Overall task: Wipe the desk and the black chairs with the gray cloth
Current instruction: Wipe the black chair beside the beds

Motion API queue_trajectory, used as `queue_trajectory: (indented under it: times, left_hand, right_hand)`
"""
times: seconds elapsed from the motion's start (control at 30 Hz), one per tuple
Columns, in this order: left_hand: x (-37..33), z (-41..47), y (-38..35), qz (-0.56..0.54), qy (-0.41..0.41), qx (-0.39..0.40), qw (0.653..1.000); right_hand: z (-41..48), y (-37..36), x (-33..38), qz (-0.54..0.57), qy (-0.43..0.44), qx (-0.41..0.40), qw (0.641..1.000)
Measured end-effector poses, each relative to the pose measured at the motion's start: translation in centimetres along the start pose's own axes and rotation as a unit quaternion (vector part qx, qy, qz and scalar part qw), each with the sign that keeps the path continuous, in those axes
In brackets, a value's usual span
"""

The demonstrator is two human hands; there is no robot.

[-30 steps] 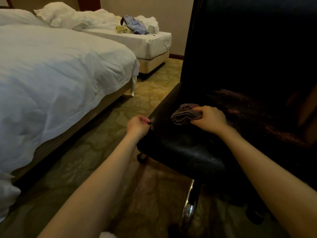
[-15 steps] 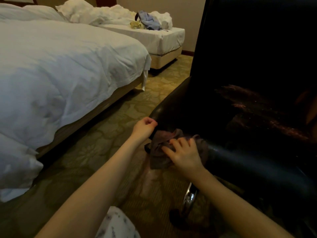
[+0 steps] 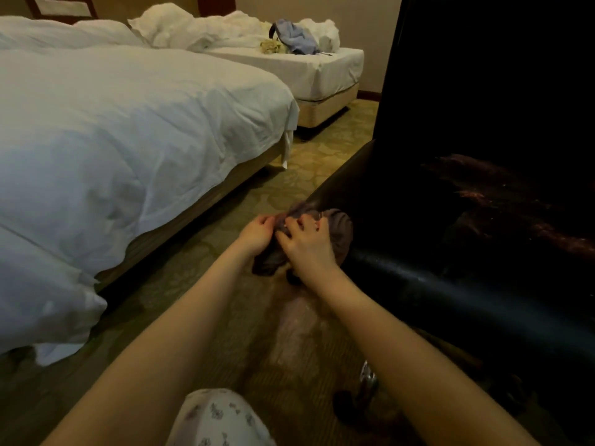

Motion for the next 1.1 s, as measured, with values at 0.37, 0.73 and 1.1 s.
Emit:
queue_trajectory:
  times: [0.37, 0.73, 1.1]
  left_hand:
    - [-0.8, -5.0, -1.8, 0.172, 0.077, 0.155, 0.970]
    - [-6.9, -4.1, -8.4, -0.077, -0.121, -0.009, 0.990]
    - [-5.9, -2.5, -9.2, -0.225, 0.040, -0.048, 0.972]
  right_hand:
    - [-5.9, 0.8, -0.4, 0.099, 0.011, -0.012, 0.995]
    - [-10.1, 2.3, -8.2, 0.096, -0.238, 0.036, 0.966]
    - [-12.5, 2.9, -13.9, 0.145, -0.354, 0.109, 0.917]
Point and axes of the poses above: each hand's wrist, its own z-axis towards the middle knuckle, its own y-axis out of the back of the hand, x = y × z, the point moved 6 cm from there along z, towards the middle knuckle, and after that the axes turned 7 degrees about -z, right-handed, at the moved point
